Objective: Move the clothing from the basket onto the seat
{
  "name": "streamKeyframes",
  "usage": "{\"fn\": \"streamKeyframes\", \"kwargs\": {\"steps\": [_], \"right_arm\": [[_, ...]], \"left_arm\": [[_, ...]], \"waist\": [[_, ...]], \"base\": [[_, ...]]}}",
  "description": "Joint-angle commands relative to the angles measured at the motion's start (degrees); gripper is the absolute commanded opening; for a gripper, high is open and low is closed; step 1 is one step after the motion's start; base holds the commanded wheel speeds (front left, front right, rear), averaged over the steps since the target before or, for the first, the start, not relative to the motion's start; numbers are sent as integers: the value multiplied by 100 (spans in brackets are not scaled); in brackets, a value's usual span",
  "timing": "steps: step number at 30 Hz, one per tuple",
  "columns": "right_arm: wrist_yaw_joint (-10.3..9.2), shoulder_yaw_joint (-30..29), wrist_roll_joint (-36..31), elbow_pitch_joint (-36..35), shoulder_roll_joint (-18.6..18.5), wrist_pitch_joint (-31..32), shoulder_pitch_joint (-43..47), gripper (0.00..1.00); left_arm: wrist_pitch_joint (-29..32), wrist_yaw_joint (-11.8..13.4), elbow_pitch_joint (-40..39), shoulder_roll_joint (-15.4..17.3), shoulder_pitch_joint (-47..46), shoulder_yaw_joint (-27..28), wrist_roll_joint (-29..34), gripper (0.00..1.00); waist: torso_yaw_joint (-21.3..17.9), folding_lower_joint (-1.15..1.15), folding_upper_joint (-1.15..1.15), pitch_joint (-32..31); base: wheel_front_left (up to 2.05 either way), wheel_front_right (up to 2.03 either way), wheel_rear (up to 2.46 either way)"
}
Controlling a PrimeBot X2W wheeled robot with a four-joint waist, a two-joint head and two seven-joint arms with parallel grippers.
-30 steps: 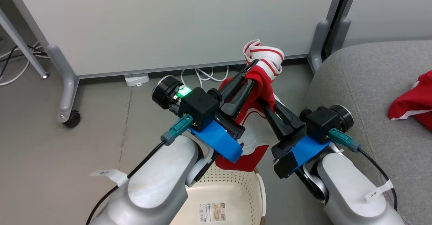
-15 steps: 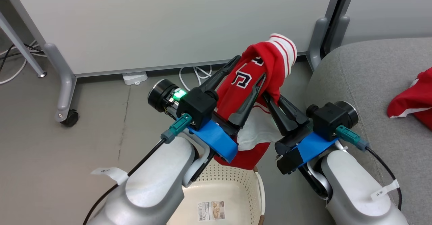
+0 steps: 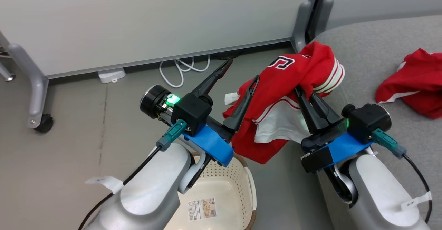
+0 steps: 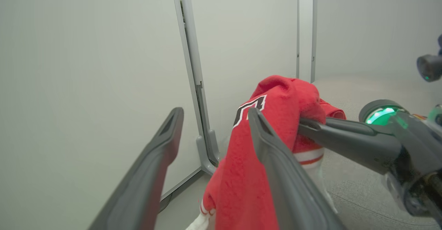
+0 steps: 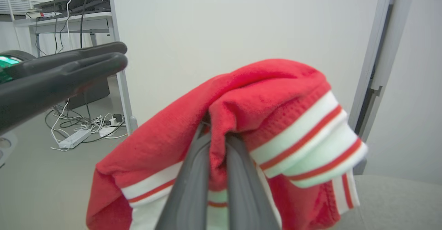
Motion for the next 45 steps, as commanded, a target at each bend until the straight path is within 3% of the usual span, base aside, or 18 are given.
{"fn": "streamKeyframes", "kwargs": {"steps": [1, 24, 35, 45], "right_arm": [[3, -80, -43, -64, -34, -2, 90, 0], [3, -1255, -216, -687, 26, -3, 885, 0], [3, -1398, -213, -701, 66, -3, 952, 0], [3, -1719, -198, -941, -235, -3, -65, 0]], "left_arm": [[-21, 13, -20, 25, 5, 1, 17, 100], [33, -132, 209, -128, -248, -427, 81, 100], [-28, -143, 358, -196, -305, -523, 41, 100], [-1, -50, 262, -97, -486, -482, 93, 100]], "waist": [[-181, 0, 0, 104], [-1660, 0, 0, 533], [-1798, 0, 0, 539], [-1651, 0, 0, 947]], "base": [[0, 0, 0], [0, 0, 0], [0, 0, 0], [0, 0, 0]]}}
